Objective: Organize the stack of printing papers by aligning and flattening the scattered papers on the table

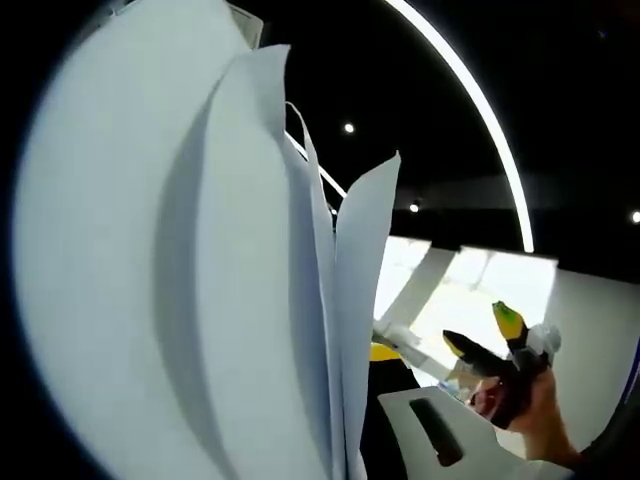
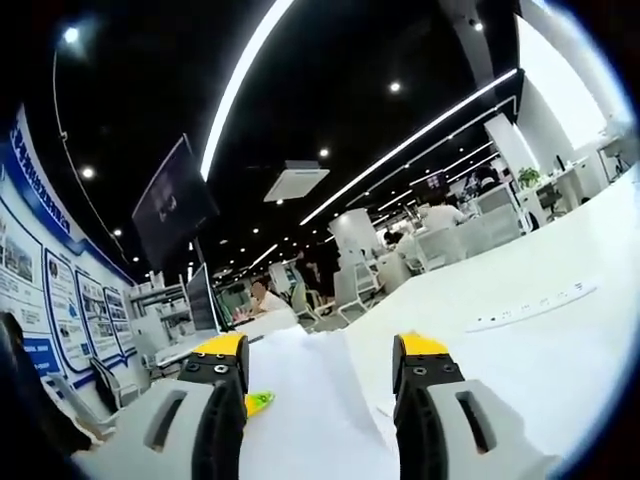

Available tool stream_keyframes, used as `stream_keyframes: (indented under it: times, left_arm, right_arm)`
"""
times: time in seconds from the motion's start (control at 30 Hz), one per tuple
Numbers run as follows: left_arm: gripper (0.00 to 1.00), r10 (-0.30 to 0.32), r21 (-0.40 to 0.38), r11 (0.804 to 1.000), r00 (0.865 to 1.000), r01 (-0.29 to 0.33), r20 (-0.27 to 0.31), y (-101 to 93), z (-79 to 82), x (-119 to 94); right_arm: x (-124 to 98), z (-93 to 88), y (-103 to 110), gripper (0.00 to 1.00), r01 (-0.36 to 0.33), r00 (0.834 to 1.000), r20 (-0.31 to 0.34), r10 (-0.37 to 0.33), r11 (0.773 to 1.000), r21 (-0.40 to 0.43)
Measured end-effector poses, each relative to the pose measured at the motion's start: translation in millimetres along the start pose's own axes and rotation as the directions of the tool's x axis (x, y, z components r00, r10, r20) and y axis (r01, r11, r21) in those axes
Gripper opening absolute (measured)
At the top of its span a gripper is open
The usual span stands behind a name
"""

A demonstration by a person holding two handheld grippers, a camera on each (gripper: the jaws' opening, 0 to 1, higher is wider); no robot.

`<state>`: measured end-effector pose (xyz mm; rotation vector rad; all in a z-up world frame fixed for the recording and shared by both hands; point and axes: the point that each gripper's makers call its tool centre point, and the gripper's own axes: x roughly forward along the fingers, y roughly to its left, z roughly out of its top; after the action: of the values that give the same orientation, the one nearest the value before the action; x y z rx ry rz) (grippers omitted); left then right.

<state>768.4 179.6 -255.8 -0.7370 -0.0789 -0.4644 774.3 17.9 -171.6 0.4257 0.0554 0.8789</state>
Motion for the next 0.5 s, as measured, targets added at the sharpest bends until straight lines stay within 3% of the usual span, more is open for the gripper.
stream_keyframes:
  times: [0.5]
  left_arm:
    - [0.06, -0.001, -0.003, 1.000, 1.000, 0.001, 0.000, 5.2, 0.9, 0.2]
  right_arm:
    - [-10.0, 0.4, -3.4, 0.54, 0.022, 1.000, -0.004, -0.023, 1.000, -0.015]
